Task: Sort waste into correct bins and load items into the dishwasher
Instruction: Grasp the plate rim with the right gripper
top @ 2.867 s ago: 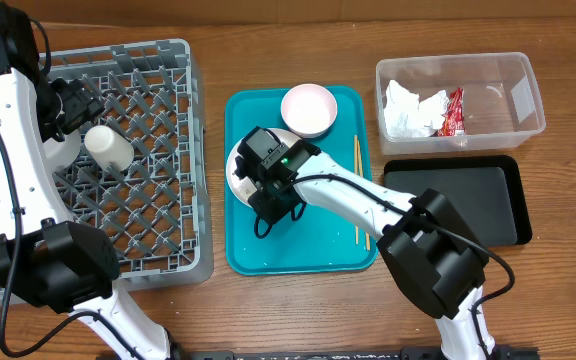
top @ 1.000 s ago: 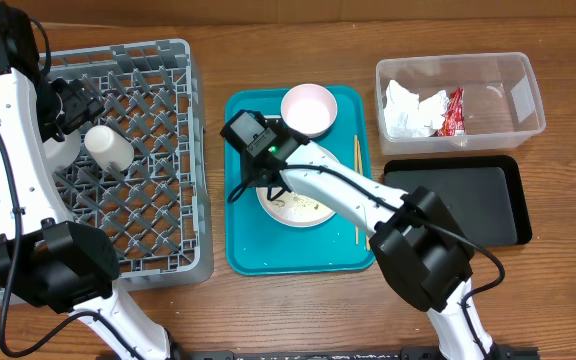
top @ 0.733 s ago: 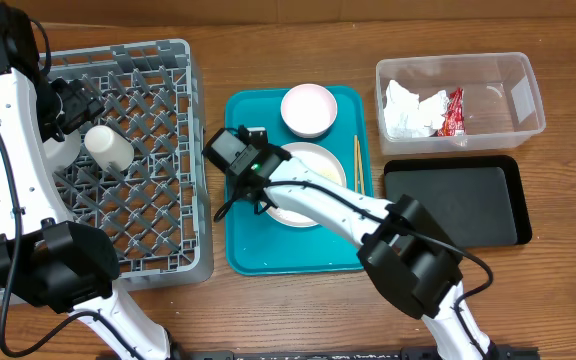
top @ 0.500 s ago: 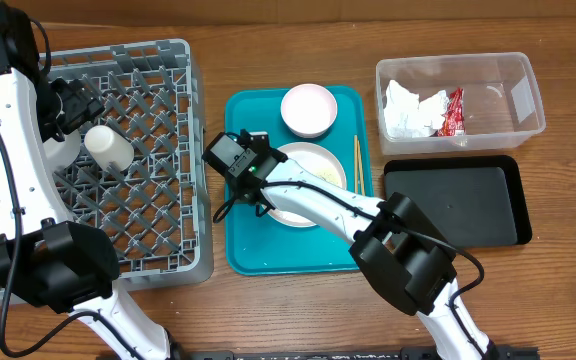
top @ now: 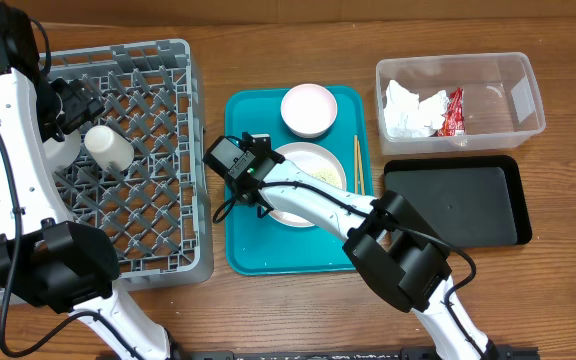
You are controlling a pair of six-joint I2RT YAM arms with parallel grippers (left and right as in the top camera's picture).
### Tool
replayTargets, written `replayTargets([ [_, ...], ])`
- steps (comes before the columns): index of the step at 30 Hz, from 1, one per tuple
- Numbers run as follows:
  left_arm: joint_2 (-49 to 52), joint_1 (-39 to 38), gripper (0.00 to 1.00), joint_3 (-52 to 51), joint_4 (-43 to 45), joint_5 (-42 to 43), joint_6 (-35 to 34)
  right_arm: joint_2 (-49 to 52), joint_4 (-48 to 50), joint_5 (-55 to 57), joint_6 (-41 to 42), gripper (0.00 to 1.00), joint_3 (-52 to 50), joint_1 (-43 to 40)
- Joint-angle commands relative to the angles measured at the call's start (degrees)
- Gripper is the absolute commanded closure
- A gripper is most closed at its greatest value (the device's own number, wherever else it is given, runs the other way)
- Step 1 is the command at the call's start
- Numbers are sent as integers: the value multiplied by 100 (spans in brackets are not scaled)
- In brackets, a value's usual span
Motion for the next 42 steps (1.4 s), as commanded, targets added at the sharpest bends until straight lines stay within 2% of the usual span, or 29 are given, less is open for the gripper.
replayTargets([
  [1, -151, -17, 0, -20, -11, -92, -52, 92, 22, 129, 44, 81, 114, 66],
  [6, -151, -17, 0, -20, -11, -92, -52, 92, 11, 146, 44, 89, 120, 66],
  [8, -151, -17, 0, -20, -11, -92, -52, 87, 7, 146, 44, 96, 133, 63],
  [17, -151, -17, 0, -20, -11, -92, -52, 68, -651, 748, 131, 96, 654, 63],
  [26, -151, -17, 0, -20, -11, -92, -52, 46, -776, 1134, 127, 96, 702, 63],
  [42, -151, -17, 0, -20, -11, -92, -52, 46, -1414, 1327, 9, 96, 1252, 66],
])
